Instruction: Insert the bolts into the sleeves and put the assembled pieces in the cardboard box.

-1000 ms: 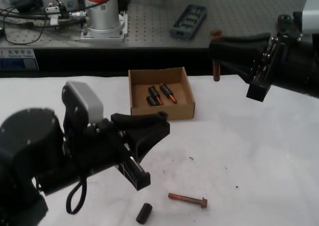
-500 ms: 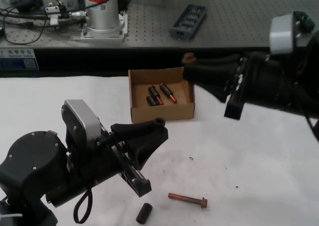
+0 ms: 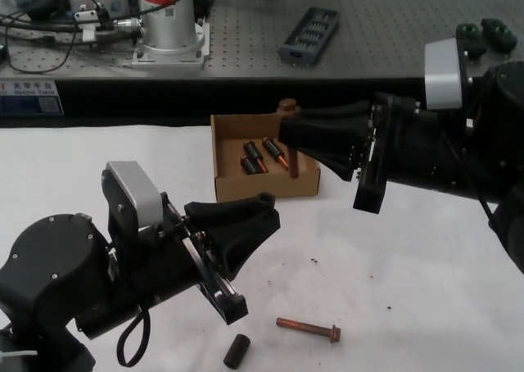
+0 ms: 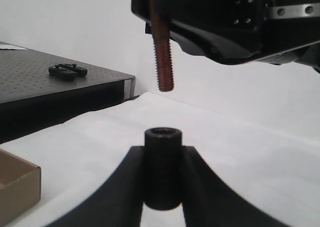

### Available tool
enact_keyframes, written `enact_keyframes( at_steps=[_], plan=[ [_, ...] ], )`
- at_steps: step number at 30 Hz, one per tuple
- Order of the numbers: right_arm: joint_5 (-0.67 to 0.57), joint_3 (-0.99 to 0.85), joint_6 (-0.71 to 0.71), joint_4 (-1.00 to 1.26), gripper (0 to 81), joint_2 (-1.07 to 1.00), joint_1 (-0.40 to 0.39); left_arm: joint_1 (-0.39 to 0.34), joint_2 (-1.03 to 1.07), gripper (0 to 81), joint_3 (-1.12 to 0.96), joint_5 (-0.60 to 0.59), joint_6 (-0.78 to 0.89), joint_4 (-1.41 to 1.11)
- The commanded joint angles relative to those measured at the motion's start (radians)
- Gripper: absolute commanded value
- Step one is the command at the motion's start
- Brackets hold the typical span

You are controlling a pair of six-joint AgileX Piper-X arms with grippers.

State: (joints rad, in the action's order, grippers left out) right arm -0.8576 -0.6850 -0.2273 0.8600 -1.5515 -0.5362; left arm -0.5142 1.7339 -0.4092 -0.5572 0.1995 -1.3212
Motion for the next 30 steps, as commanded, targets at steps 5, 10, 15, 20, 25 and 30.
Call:
enact_keyframes(
  at_steps=[5,10,15,20,25,30],
  plan=[
    [-0.014,-0.006,-0.058,0.044,5.5,-0.004,-0.001,-0.001,-0.001,0.6,-0.010,-0.017,0.014,-0.027],
    [-0.036,-0.006,-0.065,0.044,5.5,-0.004,-0.023,-0.001,-0.001,0.6,-0.017,-0.044,0.033,-0.027],
    [-0.036,-0.006,-0.065,0.044,5.5,-0.004,-0.035,-0.001,-0.001,0.6,-0.023,-0.071,0.043,-0.027],
    [-0.031,-0.006,-0.068,0.044,5.5,-0.004,-0.035,-0.001,-0.001,0.6,-0.023,-0.077,0.043,-0.027],
    [-0.027,-0.006,-0.072,0.027,5.5,-0.016,-0.036,-0.001,-0.001,0.6,-0.023,-0.085,0.054,-0.027],
    [-0.033,-0.006,-0.072,0.029,5.5,-0.048,-0.036,-0.001,-0.001,0.6,-0.023,-0.114,0.065,-0.027]
  ],
)
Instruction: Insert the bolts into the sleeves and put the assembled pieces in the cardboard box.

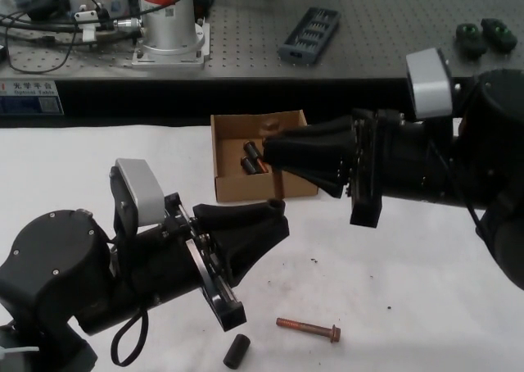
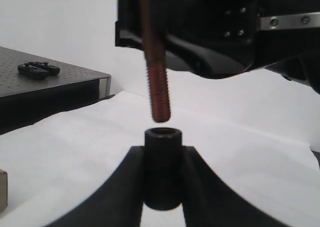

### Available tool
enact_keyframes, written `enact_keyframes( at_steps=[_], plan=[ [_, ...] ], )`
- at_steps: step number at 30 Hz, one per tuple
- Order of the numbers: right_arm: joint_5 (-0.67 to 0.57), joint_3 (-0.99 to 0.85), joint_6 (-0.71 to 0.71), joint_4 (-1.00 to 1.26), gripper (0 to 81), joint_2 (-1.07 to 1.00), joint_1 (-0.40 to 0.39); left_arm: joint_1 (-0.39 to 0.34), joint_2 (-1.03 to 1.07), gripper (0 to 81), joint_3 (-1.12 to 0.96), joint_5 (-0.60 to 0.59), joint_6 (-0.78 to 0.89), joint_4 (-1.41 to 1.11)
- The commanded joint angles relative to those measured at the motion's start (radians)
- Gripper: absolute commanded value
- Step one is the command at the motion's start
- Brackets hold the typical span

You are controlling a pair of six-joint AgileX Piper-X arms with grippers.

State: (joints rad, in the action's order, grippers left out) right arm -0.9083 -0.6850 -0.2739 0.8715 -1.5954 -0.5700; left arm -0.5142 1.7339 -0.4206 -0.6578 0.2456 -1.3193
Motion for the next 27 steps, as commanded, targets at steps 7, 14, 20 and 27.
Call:
enact_keyframes(
  at_steps=[7,14,20,27],
  plan=[
    [0.010,-0.006,-0.025,0.034,5.5,-0.009,-0.002,-0.001,-0.001,0.6,-0.011,-0.013,0.020,-0.029],
    [-0.024,-0.006,-0.048,0.034,5.5,-0.009,-0.002,0.001,-0.001,0.6,-0.011,-0.013,0.019,-0.031],
    [-0.037,-0.006,-0.070,0.034,5.5,-0.009,-0.009,0.002,-0.001,0.6,-0.011,-0.028,0.019,-0.044],
    [-0.037,0.001,-0.078,0.034,5.5,-0.009,-0.009,0.002,-0.001,0.6,-0.011,-0.025,0.019,-0.048]
  ],
)
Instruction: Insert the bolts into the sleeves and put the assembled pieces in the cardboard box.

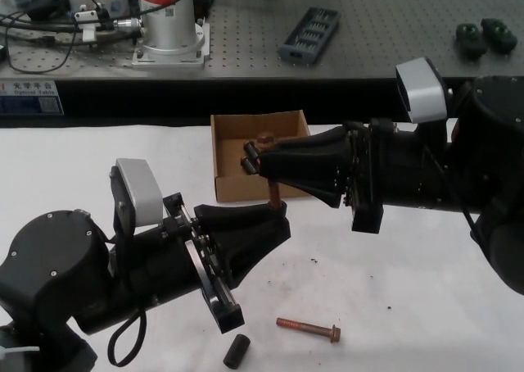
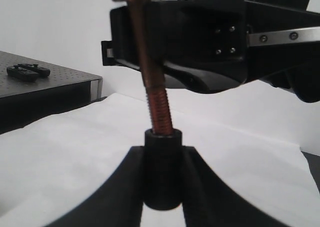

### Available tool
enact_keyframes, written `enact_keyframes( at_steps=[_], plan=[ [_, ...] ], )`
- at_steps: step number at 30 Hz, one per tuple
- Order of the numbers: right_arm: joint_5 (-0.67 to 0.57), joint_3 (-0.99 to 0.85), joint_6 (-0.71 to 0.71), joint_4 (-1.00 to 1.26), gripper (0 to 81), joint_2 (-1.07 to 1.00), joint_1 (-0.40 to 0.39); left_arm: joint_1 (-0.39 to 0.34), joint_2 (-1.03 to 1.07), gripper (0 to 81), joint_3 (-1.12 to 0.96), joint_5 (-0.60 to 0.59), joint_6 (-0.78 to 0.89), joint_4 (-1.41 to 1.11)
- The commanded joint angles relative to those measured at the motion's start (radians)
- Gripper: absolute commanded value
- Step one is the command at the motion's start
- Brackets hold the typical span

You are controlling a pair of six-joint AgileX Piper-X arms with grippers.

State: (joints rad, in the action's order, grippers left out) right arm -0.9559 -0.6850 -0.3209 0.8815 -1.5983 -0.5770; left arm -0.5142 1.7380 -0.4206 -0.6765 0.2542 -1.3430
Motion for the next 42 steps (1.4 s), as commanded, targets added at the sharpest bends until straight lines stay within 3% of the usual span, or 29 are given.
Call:
enact_keyframes(
  at_steps=[1,21,42],
  plan=[
    [0.012,0.003,-0.031,0.024,5.5,-0.006,-0.002,0.002,-0.006,0.6,-0.011,-0.007,0.011,-0.029],
    [-0.004,0.003,-0.027,0.024,5.5,-0.006,-0.002,0.023,-0.006,0.6,-0.011,0.071,0.047,-0.051],
    [-0.006,0.003,-0.023,0.015,5.5,-0.008,-0.007,0.034,-0.006,0.6,-0.011,0.036,0.119,-0.109]
  ],
)
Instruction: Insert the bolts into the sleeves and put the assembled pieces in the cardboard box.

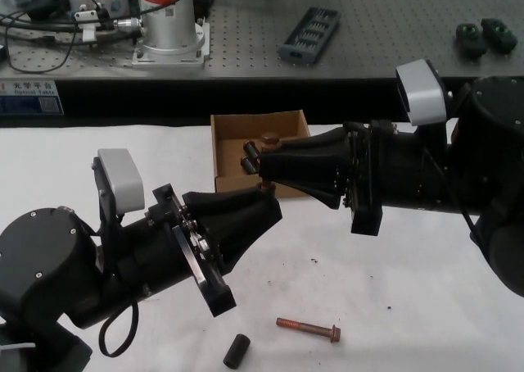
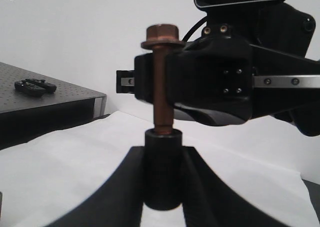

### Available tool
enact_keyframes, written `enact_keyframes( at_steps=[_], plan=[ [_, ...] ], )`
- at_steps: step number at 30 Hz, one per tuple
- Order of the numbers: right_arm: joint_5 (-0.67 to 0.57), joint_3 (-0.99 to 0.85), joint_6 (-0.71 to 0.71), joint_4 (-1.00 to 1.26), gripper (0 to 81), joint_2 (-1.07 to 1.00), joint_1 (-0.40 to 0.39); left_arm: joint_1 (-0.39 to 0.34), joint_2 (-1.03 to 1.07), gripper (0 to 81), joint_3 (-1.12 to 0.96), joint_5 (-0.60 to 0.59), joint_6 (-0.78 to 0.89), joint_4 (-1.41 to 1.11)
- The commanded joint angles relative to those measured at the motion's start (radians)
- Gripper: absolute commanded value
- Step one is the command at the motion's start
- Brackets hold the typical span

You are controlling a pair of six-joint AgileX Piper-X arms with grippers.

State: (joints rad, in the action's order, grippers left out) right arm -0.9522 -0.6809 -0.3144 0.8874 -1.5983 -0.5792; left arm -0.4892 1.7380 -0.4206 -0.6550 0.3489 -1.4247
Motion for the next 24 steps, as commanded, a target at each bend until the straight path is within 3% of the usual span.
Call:
enact_keyframes(
  at_steps=[1,14,18,24],
  plan=[
    [-0.017,-0.001,-0.029,0.009,5.5,-0.008,-0.005,0.009,-0.006,0.6,-0.011,0.014,0.031,-0.028],
    [-0.041,-0.001,-0.029,-0.027,5.3,-0.008,-0.005,0.009,-0.006,0.6,-0.011,-0.043,0.049,-0.028],
    [-0.052,-0.001,-0.029,-0.058,0.5,-0.008,-0.005,0.009,-0.006,0.6,-0.011,-0.058,0.049,-0.028],
    [-0.052,-0.001,-0.029,-0.068,14.8,-0.008,-0.005,0.009,-0.006,0.6,-0.011,-0.069,0.049,-0.028]
  ],
)
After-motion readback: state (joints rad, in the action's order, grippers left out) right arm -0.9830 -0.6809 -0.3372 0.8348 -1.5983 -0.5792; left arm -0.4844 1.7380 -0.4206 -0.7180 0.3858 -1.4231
